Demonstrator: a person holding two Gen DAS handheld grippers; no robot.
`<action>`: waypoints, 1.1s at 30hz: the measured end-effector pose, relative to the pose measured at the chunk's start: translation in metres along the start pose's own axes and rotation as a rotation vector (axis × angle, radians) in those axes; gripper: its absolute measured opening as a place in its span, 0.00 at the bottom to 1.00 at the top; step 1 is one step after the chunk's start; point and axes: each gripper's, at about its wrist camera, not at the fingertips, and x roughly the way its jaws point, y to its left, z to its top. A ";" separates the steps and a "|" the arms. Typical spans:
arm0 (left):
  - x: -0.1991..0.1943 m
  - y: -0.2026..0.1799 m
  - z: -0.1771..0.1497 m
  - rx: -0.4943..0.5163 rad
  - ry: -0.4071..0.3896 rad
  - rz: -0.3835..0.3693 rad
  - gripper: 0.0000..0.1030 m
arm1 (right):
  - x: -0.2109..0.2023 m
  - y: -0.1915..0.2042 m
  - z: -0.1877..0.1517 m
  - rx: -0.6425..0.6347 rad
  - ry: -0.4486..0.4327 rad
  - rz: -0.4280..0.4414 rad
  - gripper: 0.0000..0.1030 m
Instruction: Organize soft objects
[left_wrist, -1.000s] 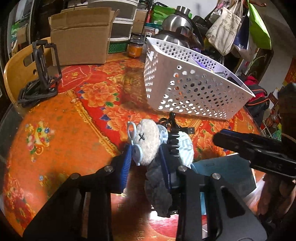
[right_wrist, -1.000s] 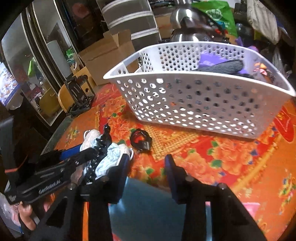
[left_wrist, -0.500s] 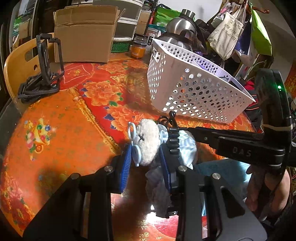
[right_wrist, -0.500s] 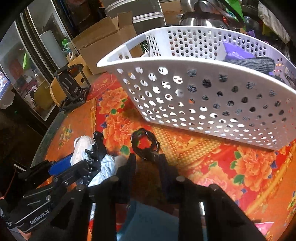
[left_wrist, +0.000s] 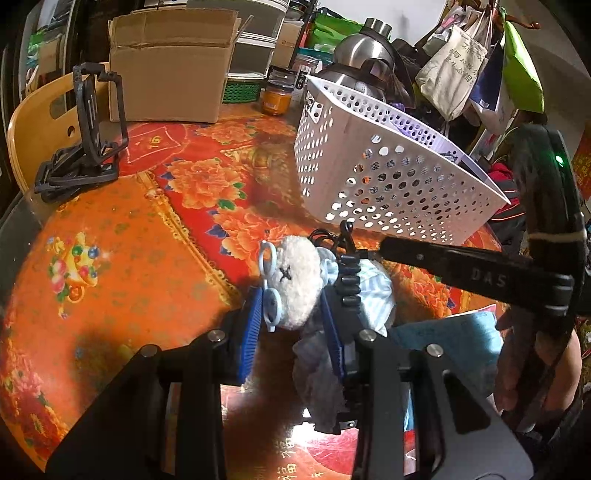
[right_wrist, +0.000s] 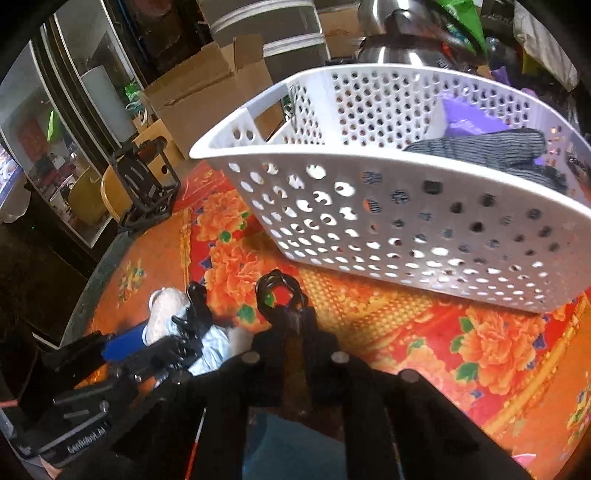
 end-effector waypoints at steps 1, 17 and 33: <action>0.000 0.000 0.000 -0.001 0.000 0.001 0.31 | 0.003 0.001 0.002 0.002 0.009 0.009 0.08; 0.001 0.001 -0.001 0.000 0.002 0.006 0.37 | 0.022 0.002 0.016 0.036 0.033 0.011 0.48; 0.002 0.002 -0.003 0.004 0.011 0.008 0.41 | 0.053 0.012 0.021 0.033 0.085 0.007 0.21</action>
